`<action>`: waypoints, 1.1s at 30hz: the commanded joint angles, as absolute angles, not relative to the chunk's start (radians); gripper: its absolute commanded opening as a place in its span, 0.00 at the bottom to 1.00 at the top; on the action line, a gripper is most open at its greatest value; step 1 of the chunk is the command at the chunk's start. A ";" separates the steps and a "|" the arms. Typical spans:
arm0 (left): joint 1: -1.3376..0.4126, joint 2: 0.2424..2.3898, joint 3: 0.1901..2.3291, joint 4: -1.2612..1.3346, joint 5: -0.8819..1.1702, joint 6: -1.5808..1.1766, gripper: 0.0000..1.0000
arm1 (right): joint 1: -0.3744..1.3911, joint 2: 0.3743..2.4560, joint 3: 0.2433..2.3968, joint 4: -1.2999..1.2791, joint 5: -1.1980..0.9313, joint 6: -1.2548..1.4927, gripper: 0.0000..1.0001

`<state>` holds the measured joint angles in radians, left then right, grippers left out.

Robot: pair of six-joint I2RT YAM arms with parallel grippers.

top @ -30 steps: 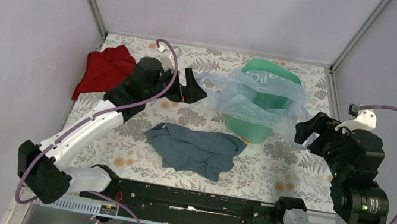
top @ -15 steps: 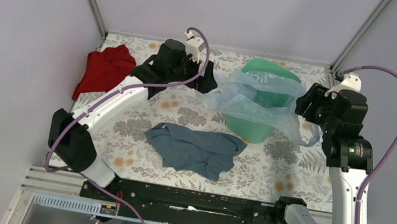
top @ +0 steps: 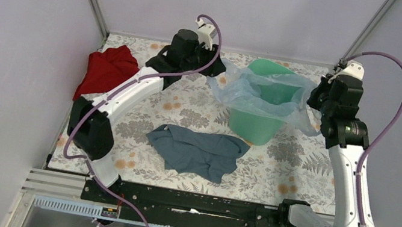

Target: Put the trash bags into the trash bin

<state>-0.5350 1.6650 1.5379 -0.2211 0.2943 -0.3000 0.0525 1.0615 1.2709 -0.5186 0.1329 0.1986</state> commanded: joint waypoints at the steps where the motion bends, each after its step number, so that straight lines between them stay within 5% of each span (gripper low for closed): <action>1: -0.526 1.759 1.630 -0.085 0.293 -0.431 0.35 | 0.055 1.129 1.310 -0.418 0.238 0.184 0.13; 7: -0.523 1.861 1.678 0.029 0.325 -0.529 0.25 | 0.043 1.242 1.359 -0.377 0.197 0.152 0.10; 11: -0.505 1.894 1.676 0.097 0.299 -0.594 0.25 | 0.031 1.295 1.393 -0.368 0.175 0.142 0.23; 16: -0.475 1.917 1.670 0.166 0.363 -0.627 0.53 | 0.022 1.351 1.458 -0.412 0.161 0.121 0.34; 21: -0.448 1.888 1.590 0.269 0.387 -0.696 0.23 | 0.023 1.323 1.466 -0.408 0.173 0.124 0.30; 33: -0.435 2.118 1.804 0.058 0.328 -0.921 0.13 | -0.050 1.488 1.524 -0.364 0.126 0.167 0.19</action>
<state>-0.4393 2.0449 1.6981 0.1673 0.3607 -0.8520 -0.0242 1.4261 1.4879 -0.3931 0.1547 0.1474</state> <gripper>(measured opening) 0.141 0.189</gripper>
